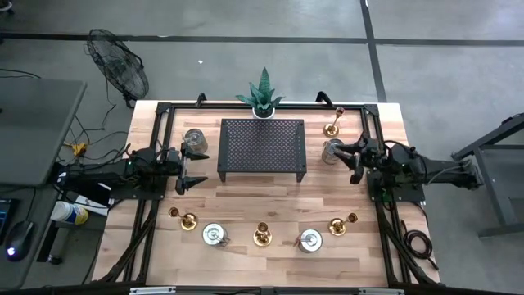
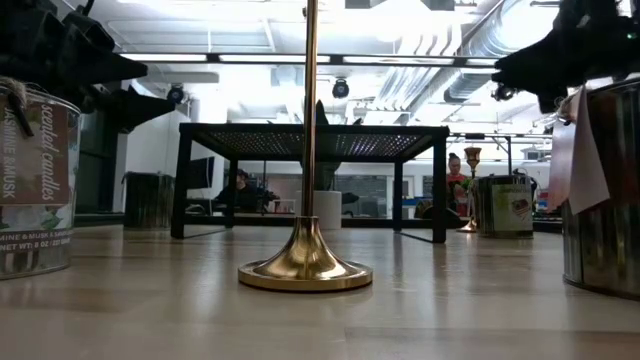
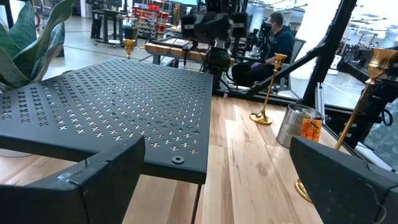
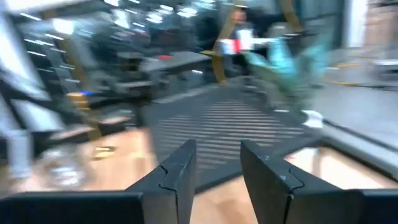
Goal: Pick & Place candle stick holders
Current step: Put the gold candle holder on the shelf
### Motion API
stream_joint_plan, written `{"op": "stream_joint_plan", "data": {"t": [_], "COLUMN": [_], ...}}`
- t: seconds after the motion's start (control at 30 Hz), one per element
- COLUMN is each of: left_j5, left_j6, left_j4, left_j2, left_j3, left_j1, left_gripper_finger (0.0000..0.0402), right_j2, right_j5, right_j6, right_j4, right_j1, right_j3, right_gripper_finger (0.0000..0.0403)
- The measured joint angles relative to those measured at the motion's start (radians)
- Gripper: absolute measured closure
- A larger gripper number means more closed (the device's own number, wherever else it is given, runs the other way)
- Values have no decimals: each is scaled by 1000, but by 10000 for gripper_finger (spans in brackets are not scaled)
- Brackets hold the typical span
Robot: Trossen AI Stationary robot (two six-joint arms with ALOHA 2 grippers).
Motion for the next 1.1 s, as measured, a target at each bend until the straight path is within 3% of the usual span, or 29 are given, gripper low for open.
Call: {"op": "stream_joint_plan", "data": {"t": [0.23,0.4,0.73,1.1], "left_j5": [0,0,0,0], "left_j6": [0,0,0,0], "left_j4": [0,0,0,0], "left_j2": [0,0,0,0], "left_j3": [0,0,0,0], "left_j1": [0,0,0,0], "left_gripper_finger": [9,9,9,9], "right_j2": [81,155,322,508], "right_j5": [354,483,490,408], "right_j6": [-4,-2,131,233], "right_j4": [-100,-136,-135,-136], "right_j1": [-1,-19,-155,-273], "right_j3": [85,109,138,207], "right_gripper_finger": [285,285,285,269]}}
